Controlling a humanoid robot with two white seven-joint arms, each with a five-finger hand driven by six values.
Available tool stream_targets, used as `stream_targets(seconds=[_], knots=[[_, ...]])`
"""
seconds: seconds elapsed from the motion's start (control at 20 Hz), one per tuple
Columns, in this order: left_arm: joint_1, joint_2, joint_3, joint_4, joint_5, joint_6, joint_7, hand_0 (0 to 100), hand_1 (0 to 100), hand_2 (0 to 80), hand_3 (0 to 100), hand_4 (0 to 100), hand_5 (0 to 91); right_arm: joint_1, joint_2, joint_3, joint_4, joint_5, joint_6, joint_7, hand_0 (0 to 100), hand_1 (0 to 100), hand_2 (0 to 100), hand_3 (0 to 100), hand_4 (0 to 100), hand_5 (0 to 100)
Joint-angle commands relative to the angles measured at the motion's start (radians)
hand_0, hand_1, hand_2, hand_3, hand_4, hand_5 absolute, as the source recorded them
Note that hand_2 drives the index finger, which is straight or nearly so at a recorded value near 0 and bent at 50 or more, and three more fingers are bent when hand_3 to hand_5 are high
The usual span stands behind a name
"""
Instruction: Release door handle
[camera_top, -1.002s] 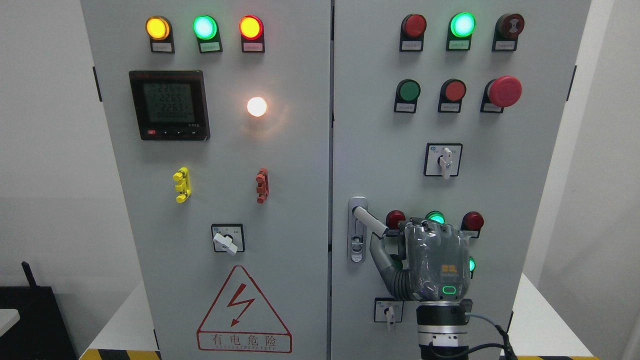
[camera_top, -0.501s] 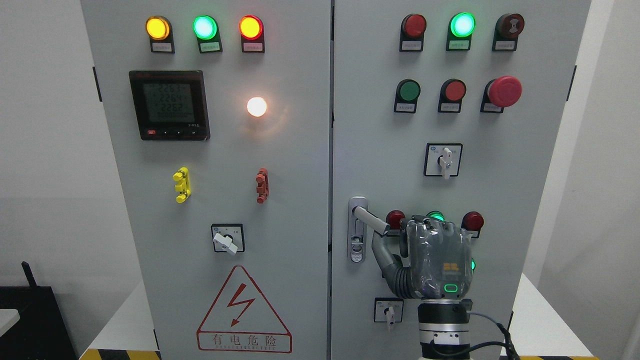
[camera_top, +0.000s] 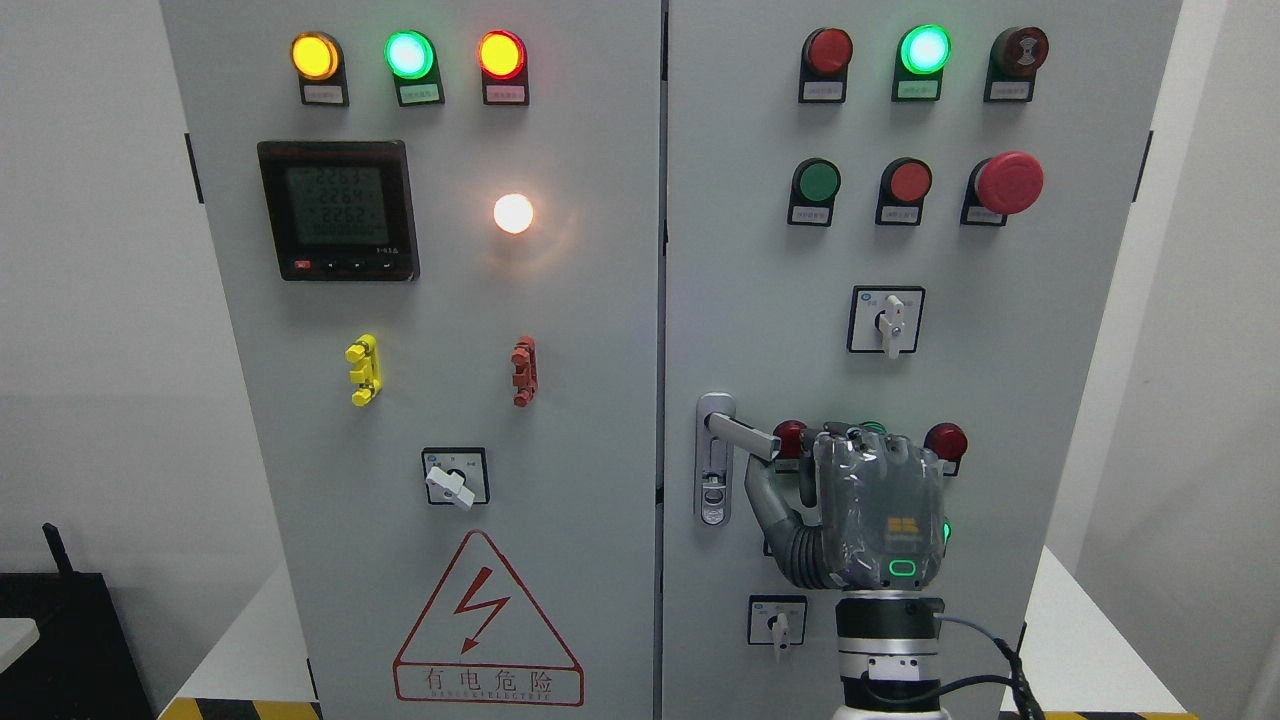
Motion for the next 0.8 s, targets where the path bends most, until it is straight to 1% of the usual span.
stream_targets(seconds=[0.0,0.25,0.45,0.6,0.7,0.75], knots=[[-0.015,0.000,0.001,0.025,-0.029,0.000,0.000,12,39,0.0,0,0,0.0,-0.007,0.001,-0.008,0.001,0.000,-0.001,0.003,52,44,99,100,100,97],[-0.015,0.000,0.001,0.023,-0.028,0.000,0.000,12,39,0.0,0,0,0.0,-0.001,0.002,-0.006,0.001,-0.002,-0.004,0.002,52,44,99,100,100,97],[-0.015,0.000,0.001,0.023,-0.028,0.000,0.000,12,39,0.0,0,0,0.0,0.030,0.002,-0.005,-0.004,-0.002,-0.015,-0.006,52,44,99,100,100,97],[-0.015,0.000,-0.001,0.023,-0.029,0.000,0.000,12,39,0.0,0,0,0.0,0.089,0.001,-0.006,-0.044,-0.004,-0.050,-0.030,53,44,98,100,100,97],[-0.015,0.000,0.001,0.023,-0.028,0.000,0.000,12,39,0.0,0,0,0.0,0.126,-0.001,-0.014,-0.074,-0.004,-0.076,-0.052,54,42,95,100,100,97],[-0.015,0.000,0.001,0.023,-0.028,0.000,0.000,12,39,0.0,0,0,0.0,0.145,-0.001,-0.025,-0.094,-0.004,-0.080,-0.061,55,41,92,100,98,96]])
